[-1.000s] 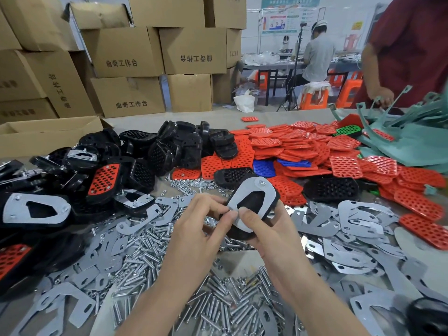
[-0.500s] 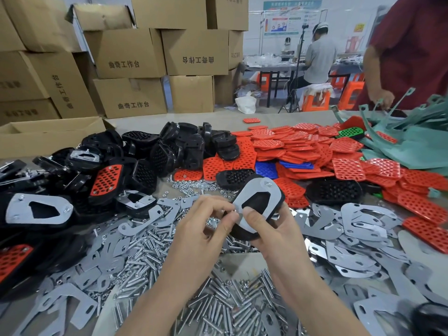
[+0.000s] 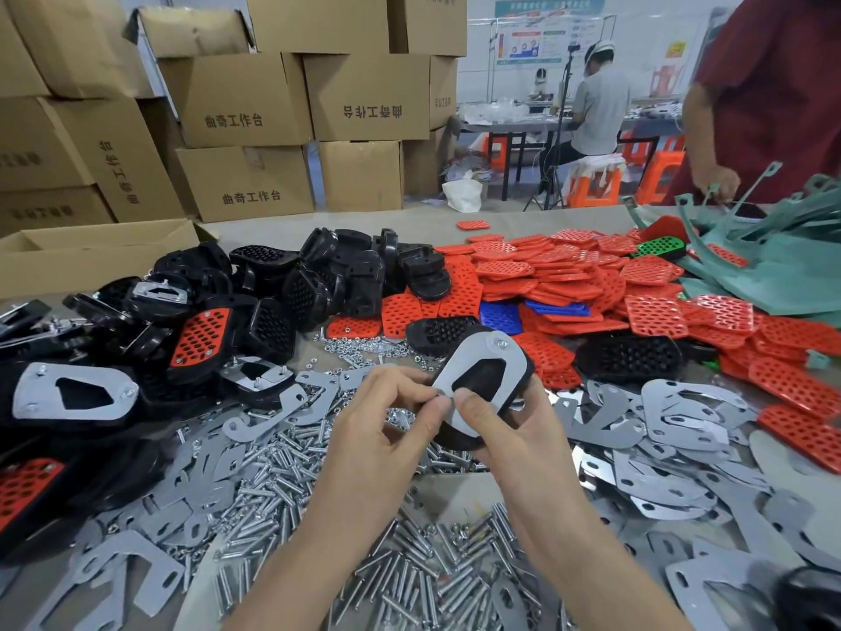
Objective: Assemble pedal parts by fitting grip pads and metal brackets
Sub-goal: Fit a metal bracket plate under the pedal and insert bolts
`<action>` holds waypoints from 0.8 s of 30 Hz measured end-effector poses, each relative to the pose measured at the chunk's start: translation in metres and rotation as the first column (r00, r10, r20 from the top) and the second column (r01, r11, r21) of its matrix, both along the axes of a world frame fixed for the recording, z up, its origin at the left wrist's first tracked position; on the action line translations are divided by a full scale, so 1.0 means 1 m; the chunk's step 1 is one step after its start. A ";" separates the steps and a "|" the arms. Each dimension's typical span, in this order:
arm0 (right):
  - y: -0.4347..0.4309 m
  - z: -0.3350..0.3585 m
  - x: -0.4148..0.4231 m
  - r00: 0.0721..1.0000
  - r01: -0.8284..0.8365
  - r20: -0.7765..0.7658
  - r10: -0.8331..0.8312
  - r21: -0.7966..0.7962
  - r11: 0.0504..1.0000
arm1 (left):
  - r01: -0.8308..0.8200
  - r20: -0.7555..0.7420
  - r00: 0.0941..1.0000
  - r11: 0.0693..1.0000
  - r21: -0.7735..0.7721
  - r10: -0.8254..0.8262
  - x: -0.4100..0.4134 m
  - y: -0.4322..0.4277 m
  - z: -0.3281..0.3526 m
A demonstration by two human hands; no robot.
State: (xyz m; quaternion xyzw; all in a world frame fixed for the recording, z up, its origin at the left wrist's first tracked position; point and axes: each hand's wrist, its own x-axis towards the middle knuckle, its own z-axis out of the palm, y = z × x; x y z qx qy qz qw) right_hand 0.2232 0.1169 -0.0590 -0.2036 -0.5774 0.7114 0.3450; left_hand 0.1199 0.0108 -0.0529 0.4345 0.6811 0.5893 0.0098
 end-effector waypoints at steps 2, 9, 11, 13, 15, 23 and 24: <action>-0.001 0.000 0.000 1.000 0.001 0.002 -0.001 0.009 1.000 | -0.006 0.000 1.000 1.000 0.002 0.006 0.001 0.000 0.000; 0.003 -0.002 -0.002 1.000 0.015 -0.014 -0.015 -0.015 1.000 | 0.021 -0.106 0.994 0.999 -0.038 -0.025 0.001 -0.001 0.003; 0.005 -0.003 -0.002 1.000 0.012 -0.024 -0.013 -0.022 1.000 | 0.036 -0.123 0.992 0.998 -0.049 -0.042 0.002 -0.001 0.003; 0.005 -0.004 -0.002 0.999 0.002 -0.032 -0.003 -0.027 1.000 | 0.038 -0.117 0.992 0.998 -0.047 -0.043 0.002 -0.001 0.003; 0.005 -0.004 -0.002 0.999 -0.008 -0.034 0.008 -0.027 1.000 | 0.033 -0.109 0.993 0.999 -0.036 -0.036 0.003 -0.001 0.003; 0.004 -0.004 -0.001 0.999 -0.027 -0.030 0.026 -0.014 1.000 | -0.038 -0.268 0.962 0.999 0.014 0.040 0.000 -0.002 0.000; 0.003 -0.003 -0.001 0.999 -0.024 -0.028 0.024 -0.012 1.000 | -0.049 -0.299 0.953 0.999 0.018 0.052 -0.001 -0.002 -0.001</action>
